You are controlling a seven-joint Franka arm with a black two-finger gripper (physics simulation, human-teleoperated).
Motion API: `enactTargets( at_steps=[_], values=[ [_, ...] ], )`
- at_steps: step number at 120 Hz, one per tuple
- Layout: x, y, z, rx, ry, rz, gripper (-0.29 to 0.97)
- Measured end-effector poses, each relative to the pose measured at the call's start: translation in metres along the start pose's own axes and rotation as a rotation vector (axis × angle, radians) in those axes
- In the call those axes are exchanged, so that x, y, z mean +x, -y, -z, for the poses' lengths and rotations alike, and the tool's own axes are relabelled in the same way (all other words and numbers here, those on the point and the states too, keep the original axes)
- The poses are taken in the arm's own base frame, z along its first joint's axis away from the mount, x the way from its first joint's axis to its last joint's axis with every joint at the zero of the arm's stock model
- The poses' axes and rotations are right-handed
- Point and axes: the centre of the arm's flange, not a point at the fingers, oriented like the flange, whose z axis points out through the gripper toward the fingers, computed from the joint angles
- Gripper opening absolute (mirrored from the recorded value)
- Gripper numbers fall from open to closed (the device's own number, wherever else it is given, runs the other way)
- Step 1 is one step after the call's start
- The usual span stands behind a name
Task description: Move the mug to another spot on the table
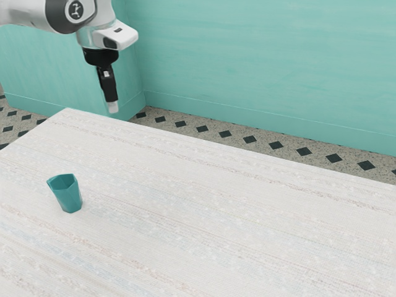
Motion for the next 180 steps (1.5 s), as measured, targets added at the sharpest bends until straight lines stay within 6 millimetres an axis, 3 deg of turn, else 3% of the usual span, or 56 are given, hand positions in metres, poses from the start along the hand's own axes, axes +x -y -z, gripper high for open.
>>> enactTargets(
  at_steps=[60,70,88,106,123,131,156,180],
  values=[
    [0.009,-0.023,-0.005,-0.012,0.019,-0.045,0.68],
    [-0.013,-0.036,-0.001,-0.02,0.031,-0.065,0.68],
    [-0.074,0.005,-0.024,-0.065,0.08,-0.04,0.68],
    [-0.113,0.014,-0.045,-0.075,0.154,-0.131,0.68],
    [-0.194,0.04,-0.086,-0.098,0.159,-0.16,0.68],
    [-0.217,0.05,-0.103,-0.093,0.125,-0.203,0.68],
    [-0.248,0.075,-0.133,-0.046,-0.05,-0.364,0.68],
    [-0.255,0.097,-0.164,-0.028,-0.113,-0.524,0.68]
  ],
)
